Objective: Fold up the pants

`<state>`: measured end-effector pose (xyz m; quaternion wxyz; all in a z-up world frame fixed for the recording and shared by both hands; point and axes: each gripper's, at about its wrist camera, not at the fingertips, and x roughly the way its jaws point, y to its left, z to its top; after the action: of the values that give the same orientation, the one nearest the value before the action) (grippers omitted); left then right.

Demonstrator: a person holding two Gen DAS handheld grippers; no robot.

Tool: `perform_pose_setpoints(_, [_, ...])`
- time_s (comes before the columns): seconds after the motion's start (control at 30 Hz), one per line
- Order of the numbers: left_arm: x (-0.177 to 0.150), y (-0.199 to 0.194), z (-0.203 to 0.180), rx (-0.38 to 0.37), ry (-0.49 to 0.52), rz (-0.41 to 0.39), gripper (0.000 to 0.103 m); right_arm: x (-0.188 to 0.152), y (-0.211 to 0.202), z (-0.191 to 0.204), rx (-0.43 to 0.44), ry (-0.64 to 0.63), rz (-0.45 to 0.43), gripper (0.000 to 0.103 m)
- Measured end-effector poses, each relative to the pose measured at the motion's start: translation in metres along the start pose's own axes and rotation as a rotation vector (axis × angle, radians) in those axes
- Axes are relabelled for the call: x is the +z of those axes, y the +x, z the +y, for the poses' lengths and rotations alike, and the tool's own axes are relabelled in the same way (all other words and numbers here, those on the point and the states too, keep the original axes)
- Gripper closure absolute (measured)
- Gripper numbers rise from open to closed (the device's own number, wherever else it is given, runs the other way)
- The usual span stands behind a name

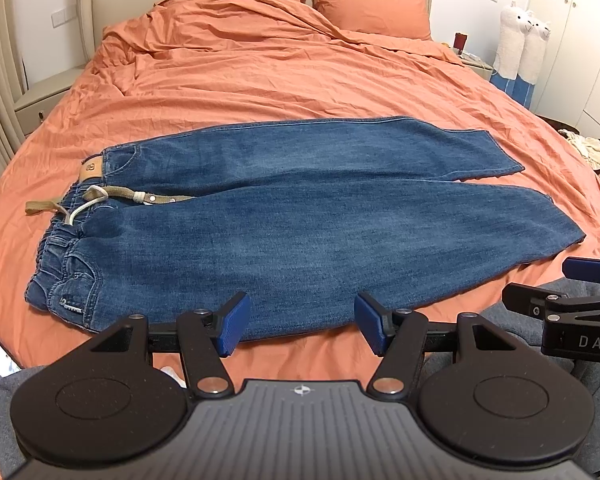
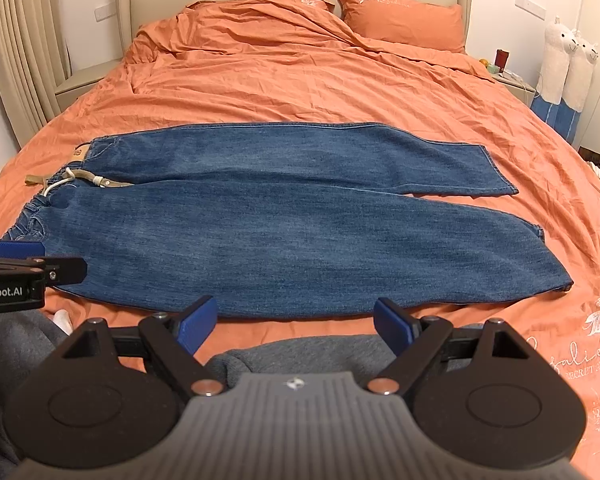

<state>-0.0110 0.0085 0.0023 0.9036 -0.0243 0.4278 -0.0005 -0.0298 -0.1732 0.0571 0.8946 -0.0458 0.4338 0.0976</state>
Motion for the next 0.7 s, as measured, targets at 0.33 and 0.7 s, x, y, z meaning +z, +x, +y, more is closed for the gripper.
perform_pose_setpoints(0.33, [-0.0012,-0.0027,-0.0011,0.0,0.003,-0.002,0.032,-0.0012,-0.0011,-0.002,0.0,0.004,-0.002,0.021])
perform_pose_setpoints(0.7, [-0.0009,-0.004,-0.0022,0.001,0.003,-0.001,0.032,-0.0012,-0.0015,-0.0029,-0.001,0.004,-0.001,0.021])
